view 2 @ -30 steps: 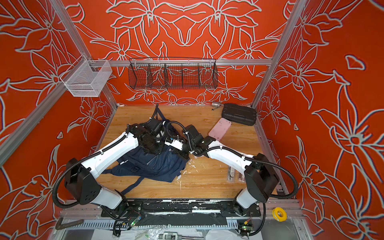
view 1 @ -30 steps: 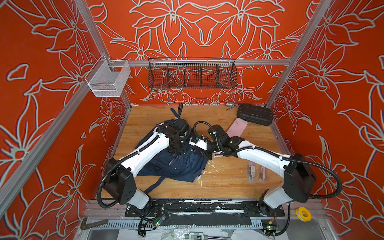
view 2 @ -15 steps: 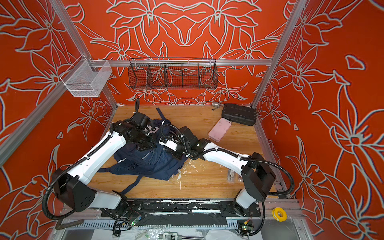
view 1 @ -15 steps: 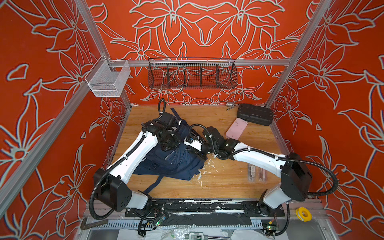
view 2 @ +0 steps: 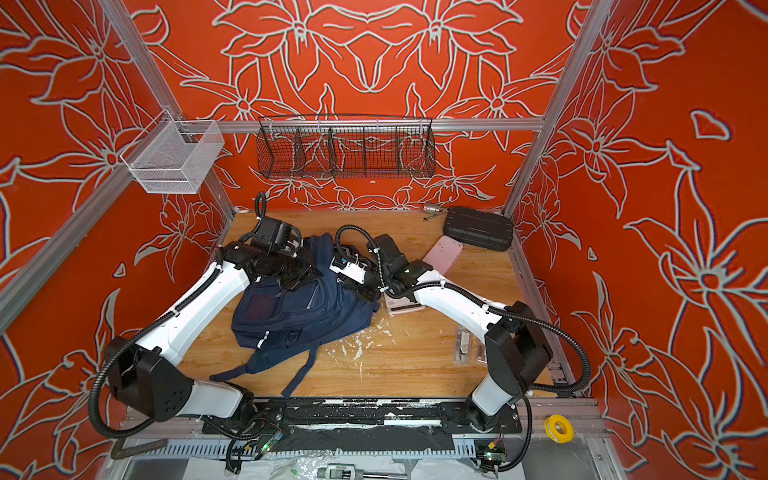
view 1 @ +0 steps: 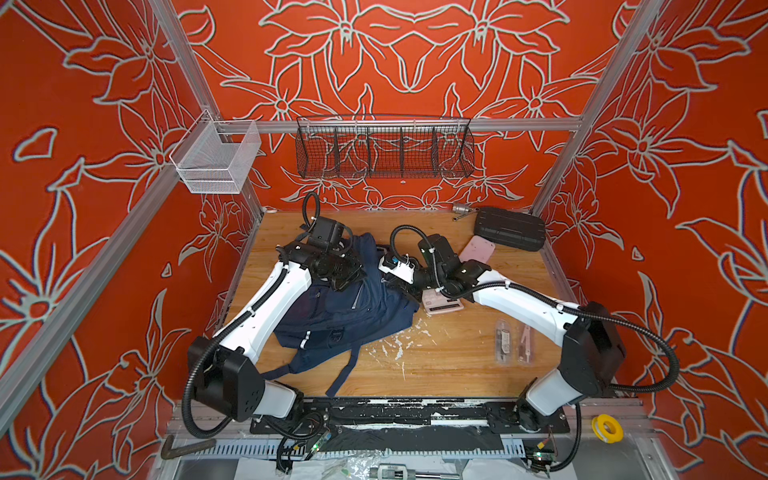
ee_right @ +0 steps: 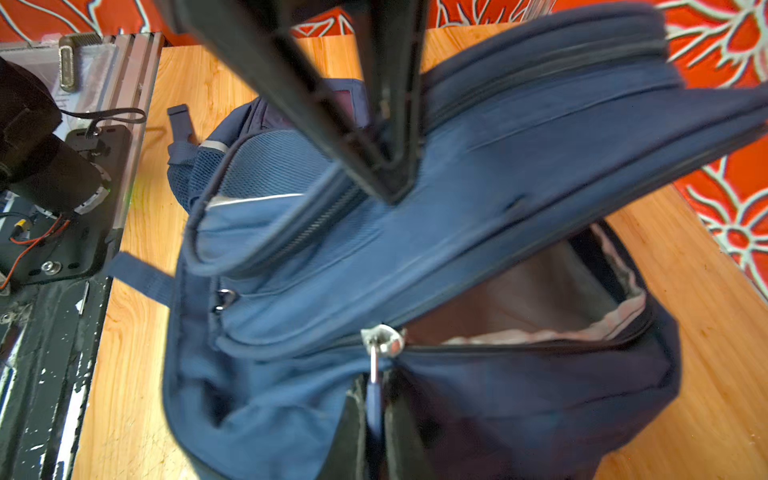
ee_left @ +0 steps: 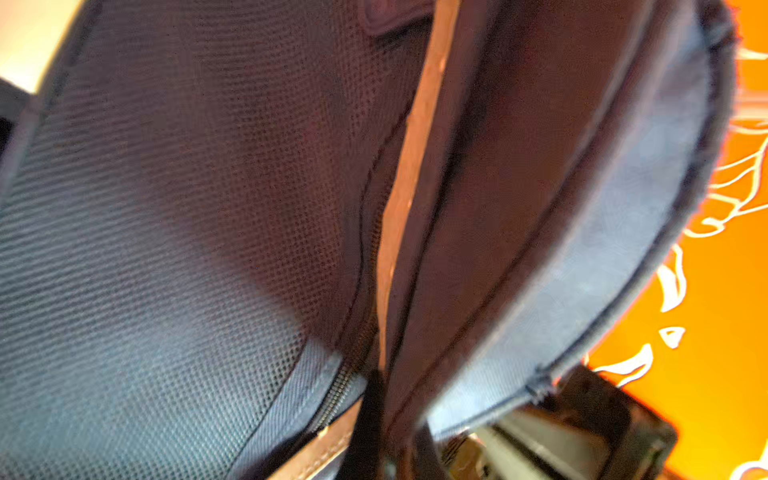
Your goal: Pack the student bag
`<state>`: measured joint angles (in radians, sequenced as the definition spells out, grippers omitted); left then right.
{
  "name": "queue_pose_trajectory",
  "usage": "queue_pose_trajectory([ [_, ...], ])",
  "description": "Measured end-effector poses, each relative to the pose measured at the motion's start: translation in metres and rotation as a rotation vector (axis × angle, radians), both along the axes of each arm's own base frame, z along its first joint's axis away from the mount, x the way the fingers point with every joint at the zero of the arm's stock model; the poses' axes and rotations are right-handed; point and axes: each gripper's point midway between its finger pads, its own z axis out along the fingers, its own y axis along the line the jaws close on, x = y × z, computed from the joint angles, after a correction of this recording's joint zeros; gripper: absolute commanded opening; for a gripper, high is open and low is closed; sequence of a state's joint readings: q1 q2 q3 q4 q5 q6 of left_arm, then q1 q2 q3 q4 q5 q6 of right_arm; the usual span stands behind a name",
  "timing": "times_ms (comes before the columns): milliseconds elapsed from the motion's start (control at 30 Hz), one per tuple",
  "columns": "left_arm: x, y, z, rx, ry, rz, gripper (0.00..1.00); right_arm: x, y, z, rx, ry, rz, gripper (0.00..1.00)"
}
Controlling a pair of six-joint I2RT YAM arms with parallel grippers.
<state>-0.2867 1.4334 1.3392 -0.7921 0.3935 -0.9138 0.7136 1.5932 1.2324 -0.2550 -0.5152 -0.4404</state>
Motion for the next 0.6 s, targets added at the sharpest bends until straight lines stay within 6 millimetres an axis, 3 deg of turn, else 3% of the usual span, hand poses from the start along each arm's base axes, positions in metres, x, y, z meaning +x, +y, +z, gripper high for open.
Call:
queue_pose_trajectory([
  [400, 0.013, 0.007, 0.0, -0.044, 0.024, 0.104, 0.0, -0.025, 0.016, -0.014, -0.012, -0.007, 0.016, 0.0],
  [600, 0.017, 0.01, 0.001, -0.05, 0.029, 0.148, 0.0, -0.027, 0.019, -0.02, -0.015, -0.021, -0.015, 0.0],
])
